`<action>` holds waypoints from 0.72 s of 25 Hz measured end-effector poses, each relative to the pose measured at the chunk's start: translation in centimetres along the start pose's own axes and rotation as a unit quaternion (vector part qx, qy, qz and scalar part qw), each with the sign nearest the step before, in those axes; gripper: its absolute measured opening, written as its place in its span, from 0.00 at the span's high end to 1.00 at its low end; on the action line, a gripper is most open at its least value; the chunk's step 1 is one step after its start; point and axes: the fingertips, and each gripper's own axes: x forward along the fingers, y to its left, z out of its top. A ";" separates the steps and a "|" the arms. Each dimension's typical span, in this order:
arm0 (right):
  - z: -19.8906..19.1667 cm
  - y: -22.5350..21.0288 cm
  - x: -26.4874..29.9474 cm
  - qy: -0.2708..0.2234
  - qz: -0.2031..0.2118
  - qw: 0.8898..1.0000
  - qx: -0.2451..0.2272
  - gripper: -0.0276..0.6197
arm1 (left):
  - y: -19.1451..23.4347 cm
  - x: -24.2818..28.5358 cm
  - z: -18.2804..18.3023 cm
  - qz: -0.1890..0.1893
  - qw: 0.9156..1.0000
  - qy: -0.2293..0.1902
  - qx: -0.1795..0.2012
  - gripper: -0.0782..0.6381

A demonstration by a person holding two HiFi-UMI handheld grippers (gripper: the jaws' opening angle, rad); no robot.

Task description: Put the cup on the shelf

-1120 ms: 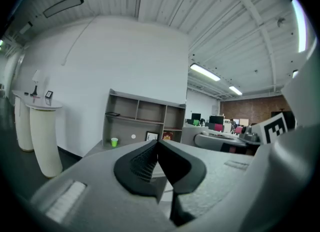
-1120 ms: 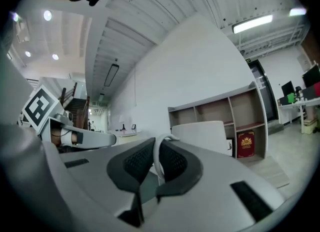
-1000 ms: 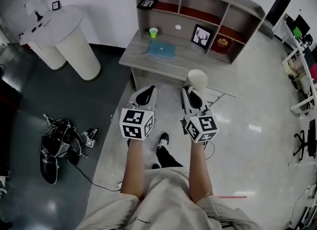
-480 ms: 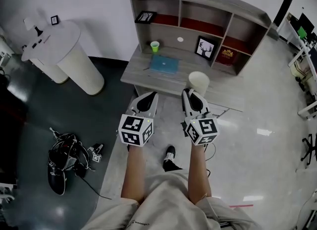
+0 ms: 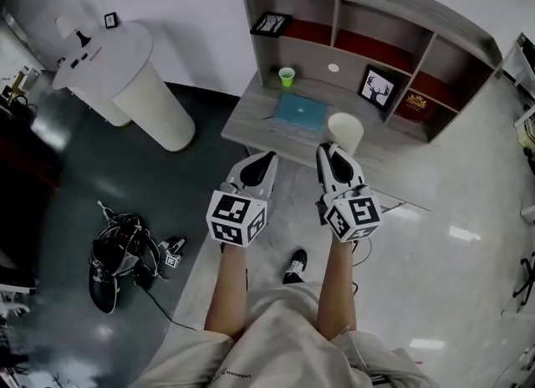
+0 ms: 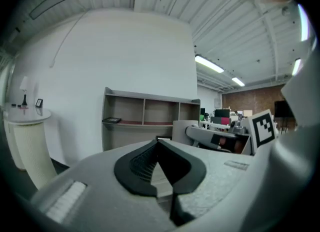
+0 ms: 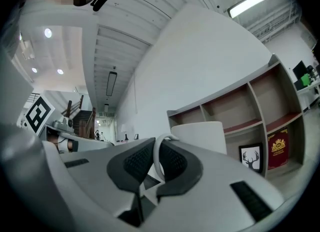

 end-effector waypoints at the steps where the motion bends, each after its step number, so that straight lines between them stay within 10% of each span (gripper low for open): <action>1: 0.0 -0.2 0.5 -0.003 0.000 1.000 -0.004 0.91 | 0.3 0.4 -0.2 0.005 1.000 0.007 0.011 0.88; 18: -1.4 -2.7 6.1 0.010 -0.016 0.999 -0.049 0.91 | 4.2 5.4 -1.3 0.007 0.999 -0.012 -0.044 0.88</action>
